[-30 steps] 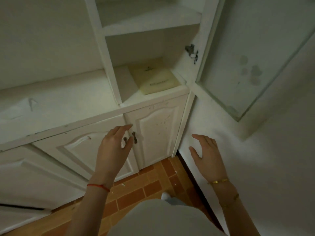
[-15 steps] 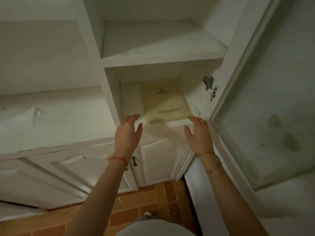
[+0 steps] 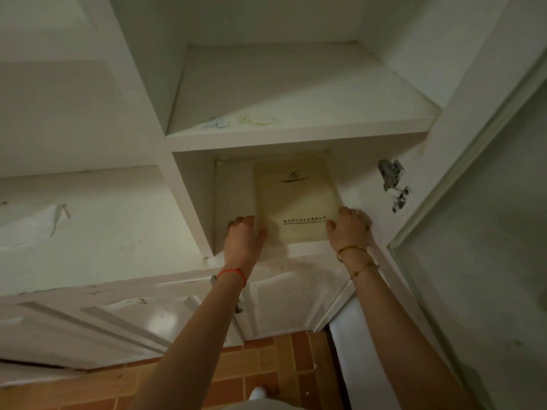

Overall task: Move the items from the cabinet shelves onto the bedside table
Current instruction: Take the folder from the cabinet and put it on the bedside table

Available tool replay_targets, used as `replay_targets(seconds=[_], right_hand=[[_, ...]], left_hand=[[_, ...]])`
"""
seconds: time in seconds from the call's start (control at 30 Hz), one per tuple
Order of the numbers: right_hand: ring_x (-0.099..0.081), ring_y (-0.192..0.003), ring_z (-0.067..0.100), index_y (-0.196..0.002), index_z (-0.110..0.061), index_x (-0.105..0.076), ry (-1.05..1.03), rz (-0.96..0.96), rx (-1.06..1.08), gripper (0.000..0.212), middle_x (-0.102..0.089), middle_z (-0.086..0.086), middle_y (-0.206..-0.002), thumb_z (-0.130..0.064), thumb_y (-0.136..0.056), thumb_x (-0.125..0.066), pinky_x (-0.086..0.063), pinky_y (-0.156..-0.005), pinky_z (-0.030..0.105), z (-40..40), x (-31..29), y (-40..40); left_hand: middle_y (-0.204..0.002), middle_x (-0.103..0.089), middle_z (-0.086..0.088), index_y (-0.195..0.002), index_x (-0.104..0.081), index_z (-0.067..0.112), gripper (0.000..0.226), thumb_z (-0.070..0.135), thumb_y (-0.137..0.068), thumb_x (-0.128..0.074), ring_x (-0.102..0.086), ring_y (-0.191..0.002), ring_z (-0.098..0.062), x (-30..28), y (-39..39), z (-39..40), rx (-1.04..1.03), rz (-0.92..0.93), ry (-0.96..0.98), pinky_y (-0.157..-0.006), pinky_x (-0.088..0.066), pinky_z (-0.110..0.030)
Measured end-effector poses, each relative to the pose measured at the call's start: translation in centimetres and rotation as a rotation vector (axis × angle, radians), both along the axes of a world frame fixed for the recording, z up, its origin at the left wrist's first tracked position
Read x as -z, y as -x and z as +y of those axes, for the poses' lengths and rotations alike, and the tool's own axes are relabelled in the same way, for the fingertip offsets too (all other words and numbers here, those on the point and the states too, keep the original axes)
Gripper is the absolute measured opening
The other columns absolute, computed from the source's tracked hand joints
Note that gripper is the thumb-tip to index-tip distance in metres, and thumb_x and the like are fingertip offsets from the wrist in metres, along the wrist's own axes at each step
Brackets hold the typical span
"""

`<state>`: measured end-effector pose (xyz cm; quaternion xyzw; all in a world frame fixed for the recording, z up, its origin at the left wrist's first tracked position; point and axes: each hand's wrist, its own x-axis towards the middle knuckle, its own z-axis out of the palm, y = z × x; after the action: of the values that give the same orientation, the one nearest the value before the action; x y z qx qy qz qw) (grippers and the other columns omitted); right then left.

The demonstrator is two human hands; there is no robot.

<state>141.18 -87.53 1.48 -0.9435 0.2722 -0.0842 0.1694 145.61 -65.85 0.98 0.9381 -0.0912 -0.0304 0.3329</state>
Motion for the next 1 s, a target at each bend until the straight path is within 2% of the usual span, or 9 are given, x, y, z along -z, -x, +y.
replay_targets(seconds=[0.17, 0.3, 0.47, 0.6, 0.67, 0.73, 0.8, 0.9, 1.0], right_hand=[[-0.045, -0.120, 0.033, -0.131, 0.000, -0.046, -0.089, -0.034, -0.018, 0.045, -0.052, 0.019, -0.129, -0.025, -0.094, -0.054, -0.038, -0.097, 0.038, 0.6, 0.3, 0.7], [-0.047, -0.116, 0.035, -0.129, 0.002, -0.048, -0.205, -0.131, -0.029, 0.045, -0.053, 0.022, -0.124, -0.022, -0.092, -0.059, -0.042, -0.095, 0.041, 1.4, 1.4, 3.4], [-0.052, -0.108, 0.030, -0.125, -0.003, -0.054, -0.327, -0.236, -0.017, 0.042, -0.054, 0.017, -0.117, -0.023, -0.089, -0.063, -0.049, -0.092, 0.044, 3.1, 2.3, 8.8], [-0.052, -0.097, 0.017, -0.126, -0.008, -0.052, -0.457, -0.299, 0.005, 0.041, -0.054, 0.011, -0.117, -0.022, -0.089, -0.065, -0.047, -0.082, 0.027, 4.7, 2.9, 12.6], [-0.053, -0.098, 0.016, -0.128, -0.008, -0.049, -0.586, -0.290, 0.021, 0.042, -0.056, 0.007, -0.115, -0.021, -0.091, -0.063, -0.045, -0.075, 0.013, 5.0, 3.2, 13.8], [-0.053, -0.097, 0.015, -0.131, -0.008, -0.046, -0.736, -0.253, 0.031, 0.043, -0.055, 0.003, -0.110, -0.020, -0.092, -0.060, -0.043, -0.065, 0.004, 5.0, 3.5, 14.4], [-0.055, -0.097, 0.016, -0.133, -0.011, -0.045, -0.812, -0.227, 0.032, 0.044, -0.056, 0.003, -0.110, -0.022, -0.093, -0.060, -0.043, -0.066, 0.008, 4.8, 4.1, 14.6], [-0.059, -0.091, 0.014, -0.130, -0.016, -0.047, -0.868, -0.222, 0.037, 0.043, -0.059, 0.004, -0.111, -0.023, -0.091, -0.062, -0.048, -0.072, 0.020, 4.4, 4.9, 14.4], [-0.061, -0.091, 0.016, -0.129, -0.018, -0.048, -0.912, -0.216, 0.025, 0.041, -0.060, 0.002, -0.111, -0.023, -0.091, -0.063, -0.052, -0.077, 0.027, 3.7, 5.2, 14.0]], left_hand=[[-0.091, -0.070, -0.017, -0.096, -0.068, 0.006, 0.014, 0.015, -0.084, -0.070, -0.064, -0.086, -0.033, 0.1, 0.1, -0.4, -0.010, 0.065, 0.148, -0.081, -0.054, -0.043], [-0.096, -0.071, -0.007, -0.117, -0.068, 0.007, 0.036, 0.016, -0.082, -0.075, -0.062, -0.082, -0.018, 0.3, 1.9, 0.6, -0.027, 0.052, 0.185, -0.083, -0.051, -0.024], [-0.089, -0.066, 0.007, -0.120, -0.067, 0.015, 0.040, 0.021, -0.082, -0.077, -0.060, -0.075, -0.009, 1.2, 6.0, 3.1, 0.002, 0.049, 0.182, -0.072, -0.046, -0.013], [-0.085, -0.068, 0.007, -0.121, -0.065, 0.017, 0.042, 0.017, -0.081, -0.078, -0.063, -0.071, -0.005, 2.2, 9.0, 4.8, -0.026, 0.110, 0.244, -0.064, -0.048, -0.011], [-0.085, -0.069, 0.005, -0.121, -0.064, 0.018, 0.042, 0.016, -0.081, -0.077, -0.066, -0.073, -0.007, 2.8, 10.0, 5.2, -0.041, 0.153, 0.307, -0.061, -0.050, -0.010], [-0.091, -0.071, 0.003, -0.123, -0.062, 0.018, 0.042, 0.019, -0.083, -0.076, -0.068, -0.080, -0.009, 3.4, 10.5, 5.5, -0.049, 0.222, 0.361, -0.066, -0.055, -0.015], [-0.099, -0.073, 0.001, -0.126, -0.061, 0.017, 0.042, 0.018, -0.086, -0.074, -0.071, -0.087, -0.012, 3.9, 10.6, 5.5, -0.041, 0.295, 0.424, -0.076, -0.059, -0.029], [-0.103, -0.073, -0.001, -0.127, -0.059, 0.012, 0.040, 0.010, -0.088, -0.069, -0.071, -0.092, -0.016, 4.1, 10.6, 5.3, -0.017, 0.367, 0.498, -0.076, -0.058, -0.025], [-0.110, -0.071, -0.008, -0.128, -0.056, 0.009, 0.042, 0.004, -0.088, -0.067, -0.070, -0.098, -0.022, 4.1, 10.4, 5.0, -0.003, 0.419, 0.523, -0.081, -0.057, -0.030]])
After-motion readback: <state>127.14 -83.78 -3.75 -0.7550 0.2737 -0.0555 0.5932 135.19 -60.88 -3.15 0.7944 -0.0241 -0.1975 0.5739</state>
